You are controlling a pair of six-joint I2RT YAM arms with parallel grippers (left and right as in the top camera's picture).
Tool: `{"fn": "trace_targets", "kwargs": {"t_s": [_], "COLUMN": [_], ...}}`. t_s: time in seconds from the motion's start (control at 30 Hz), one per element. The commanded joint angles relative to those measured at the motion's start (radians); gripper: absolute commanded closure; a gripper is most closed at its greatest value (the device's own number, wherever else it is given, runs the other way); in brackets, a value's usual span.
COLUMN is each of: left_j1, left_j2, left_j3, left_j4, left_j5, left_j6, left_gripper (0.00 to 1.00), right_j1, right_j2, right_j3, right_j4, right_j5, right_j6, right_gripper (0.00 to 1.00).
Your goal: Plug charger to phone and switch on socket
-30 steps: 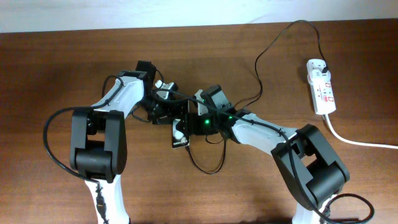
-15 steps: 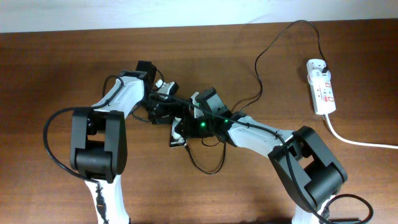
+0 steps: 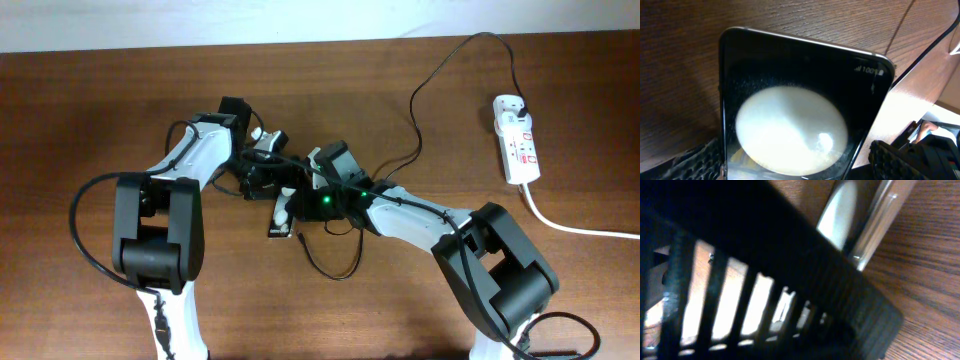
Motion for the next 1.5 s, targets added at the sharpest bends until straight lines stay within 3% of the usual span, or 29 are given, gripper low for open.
{"fn": "trace_targets", "kwargs": {"t_s": [0.0,0.07,0.1,0.2,0.37,0.47,0.53,0.67,0.73,1.0,1.17,1.3,1.47], "left_j1": [-0.010,-0.010,-0.009,-0.009,0.029,0.075,0.088,0.090,0.089,0.090,0.090,0.090,0.090], "left_j2": [0.036,0.036,0.036,0.035,-0.031,-0.127,-0.204,-0.304,-0.335,-0.353,-0.353,-0.353,-0.353], "left_j3": [-0.022,-0.022,-0.022,-0.022,-0.022,-0.022,-0.022,-0.021,-0.022,-0.021,-0.021,-0.022,-0.022], "left_j4": [0.002,0.002,0.002,0.003,0.019,0.061,0.079,0.137,0.153,0.169,0.170,0.172,0.203], "left_j5": [-0.041,-0.037,-0.037,-0.031,0.256,0.324,0.400,0.503,0.559,0.728,0.718,0.718,0.718], "left_j6": [0.019,0.019,0.019,0.024,0.161,0.174,0.230,0.234,0.234,0.238,0.241,0.241,0.241], "left_gripper": [0.03,0.03,0.04,0.05,0.08,0.10,0.13,0.23,0.24,0.47,0.47,0.33,0.43], "right_j1": [0.007,0.007,0.005,-0.045,-0.138,-0.182,-0.204,-0.230,-0.230,-0.235,-0.284,-0.326,-0.326], "right_j2": [0.003,0.003,0.003,-0.008,-0.012,-0.012,-0.012,-0.012,-0.012,-0.012,-0.012,-0.012,-0.012], "right_j3": [0.000,0.001,0.001,0.001,0.001,0.001,0.001,0.001,0.001,0.001,0.001,0.001,0.001], "right_j4": [0.007,-0.020,-0.021,-0.002,0.080,0.130,0.219,0.375,0.551,0.698,0.723,0.763,0.811], "right_j5": [0.024,-0.010,-0.033,-0.132,-0.382,-0.505,-0.584,-0.629,-0.762,-0.777,-0.747,-0.728,-0.717], "right_j6": [-0.014,-0.015,-0.016,-0.065,-0.130,-0.132,-0.129,-0.040,-0.020,0.130,0.186,0.201,0.222], "right_gripper": [0.82,0.84,0.96,0.96,0.96,0.96,0.96,0.96,0.96,0.96,0.96,0.96,0.96]}}
